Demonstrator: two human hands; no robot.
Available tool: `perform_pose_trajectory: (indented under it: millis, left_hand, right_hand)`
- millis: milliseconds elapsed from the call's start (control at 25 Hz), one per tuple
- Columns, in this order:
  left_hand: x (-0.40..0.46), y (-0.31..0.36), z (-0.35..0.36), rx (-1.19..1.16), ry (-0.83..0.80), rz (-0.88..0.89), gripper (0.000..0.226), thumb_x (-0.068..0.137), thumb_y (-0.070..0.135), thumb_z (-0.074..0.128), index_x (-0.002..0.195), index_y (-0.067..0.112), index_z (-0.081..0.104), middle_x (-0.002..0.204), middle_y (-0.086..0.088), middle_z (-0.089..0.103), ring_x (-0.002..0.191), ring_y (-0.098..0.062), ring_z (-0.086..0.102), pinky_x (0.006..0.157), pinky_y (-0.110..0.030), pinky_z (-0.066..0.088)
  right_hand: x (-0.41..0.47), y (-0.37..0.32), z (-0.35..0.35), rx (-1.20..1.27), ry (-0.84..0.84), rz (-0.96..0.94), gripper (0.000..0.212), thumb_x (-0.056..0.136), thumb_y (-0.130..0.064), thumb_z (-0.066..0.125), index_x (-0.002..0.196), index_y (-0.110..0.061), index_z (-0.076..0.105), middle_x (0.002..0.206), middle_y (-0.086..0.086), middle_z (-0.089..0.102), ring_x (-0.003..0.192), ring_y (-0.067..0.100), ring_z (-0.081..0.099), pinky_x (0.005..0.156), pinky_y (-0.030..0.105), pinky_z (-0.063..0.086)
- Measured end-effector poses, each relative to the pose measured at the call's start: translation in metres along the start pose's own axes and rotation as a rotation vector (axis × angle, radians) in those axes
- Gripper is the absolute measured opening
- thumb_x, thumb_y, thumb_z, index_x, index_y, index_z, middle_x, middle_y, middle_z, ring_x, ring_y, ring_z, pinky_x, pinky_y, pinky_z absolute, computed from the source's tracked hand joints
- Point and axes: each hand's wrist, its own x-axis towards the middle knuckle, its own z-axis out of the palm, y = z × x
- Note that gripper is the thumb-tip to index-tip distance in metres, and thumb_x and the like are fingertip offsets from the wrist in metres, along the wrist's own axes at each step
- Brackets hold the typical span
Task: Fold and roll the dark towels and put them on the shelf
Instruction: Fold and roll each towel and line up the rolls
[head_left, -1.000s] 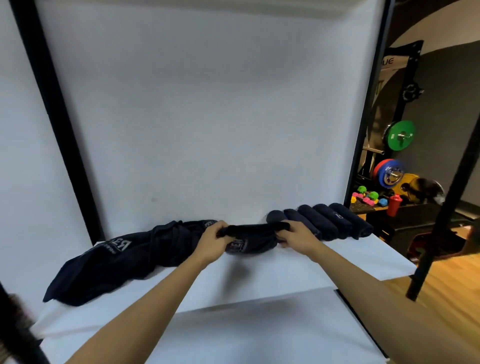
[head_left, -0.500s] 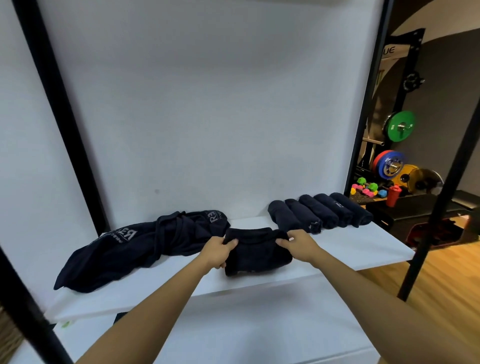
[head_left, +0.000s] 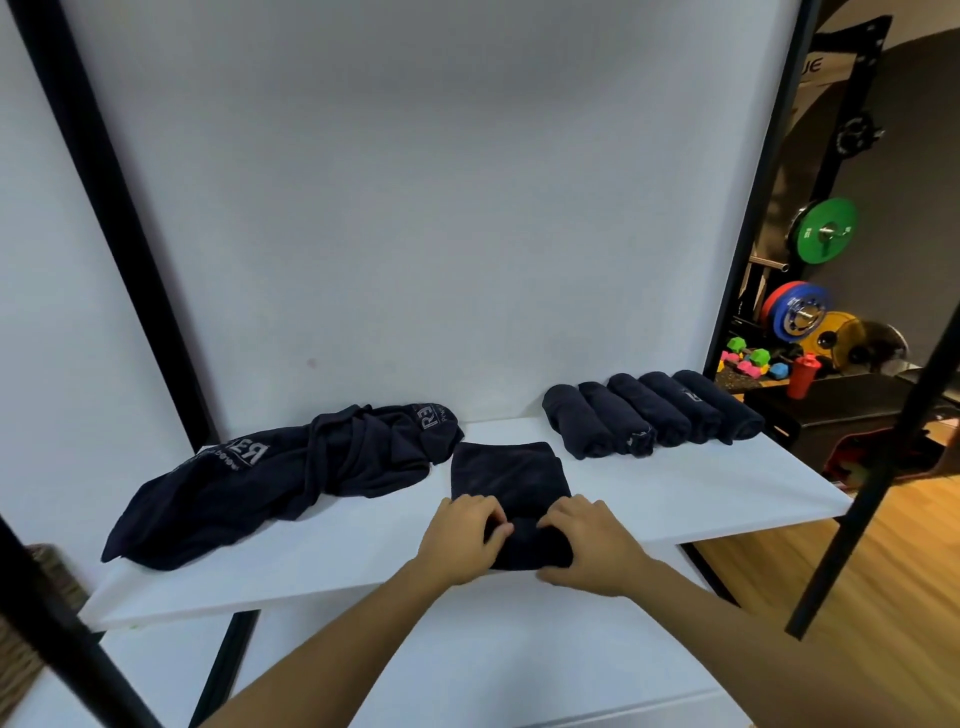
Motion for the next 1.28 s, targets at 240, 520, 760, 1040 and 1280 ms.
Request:
perform_pose_trajectory:
  millis: [240,520,760,1040,1280]
  left_hand:
    - [0.007,-0.004,-0.016,0.131,-0.238,0.056,0.031,0.090,0.049,0.060,0.110,0.027,0.068,0.105,0.007,0.062,0.105,-0.017,0.045,0.091,-0.032,0.033]
    - [0.043,-0.011,-0.035,-0.189,-0.507,-0.217,0.034,0.098,0.024,0.052,0.065,0.016,0.047,0.067,0.003,0.046,0.068,-0.015,0.042,0.072,-0.032,0.037]
    - [0.050,-0.017,-0.027,-0.225,-0.297,-0.211,0.017,0.090,0.029,0.067,0.106,0.025,0.062,0.092,0.008,0.060,0.080,-0.008,0.055,0.082,-0.025,0.048]
    - [0.045,-0.007,-0.016,0.296,-0.152,0.054,0.042,0.087,0.052,0.059,0.118,0.026,0.065,0.108,0.005,0.066,0.103,-0.018,0.051,0.086,-0.028,0.035]
    - [0.082,-0.010,-0.020,0.138,-0.372,-0.174,0.020,0.098,0.024,0.048,0.098,0.012,0.064,0.100,-0.012,0.067,0.094,-0.028,0.058,0.075,-0.033,0.039]
  right_hand:
    - [0.015,-0.001,-0.004,0.132,-0.043,0.151,0.022,0.096,-0.028,0.053,0.117,-0.031,0.052,0.113,-0.006,0.063,0.102,0.023,0.052,0.087,0.033,0.041]
    - [0.018,-0.003,0.000,-0.125,0.286,0.019,0.023,0.085,-0.036,0.060,0.104,-0.024,0.058,0.106,-0.007,0.056,0.091,0.020,0.053,0.077,0.032,0.045]
    - [0.029,0.004,0.009,-0.195,0.054,-0.011,0.036,0.084,-0.039,0.063,0.117,-0.024,0.063,0.109,-0.006,0.065,0.096,0.020,0.057,0.086,0.034,0.044]
    - [0.067,0.018,-0.007,-0.026,-0.096,0.056,0.035,0.099,-0.036,0.048,0.131,-0.023,0.054,0.127,-0.002,0.058,0.111,0.022,0.048,0.094,0.033,0.032]
    - [0.070,0.030,-0.004,-0.202,0.035,-0.113,0.049,0.074,-0.048,0.070,0.115,-0.022,0.063,0.107,-0.002,0.059,0.093,0.022,0.057,0.081,0.034,0.045]
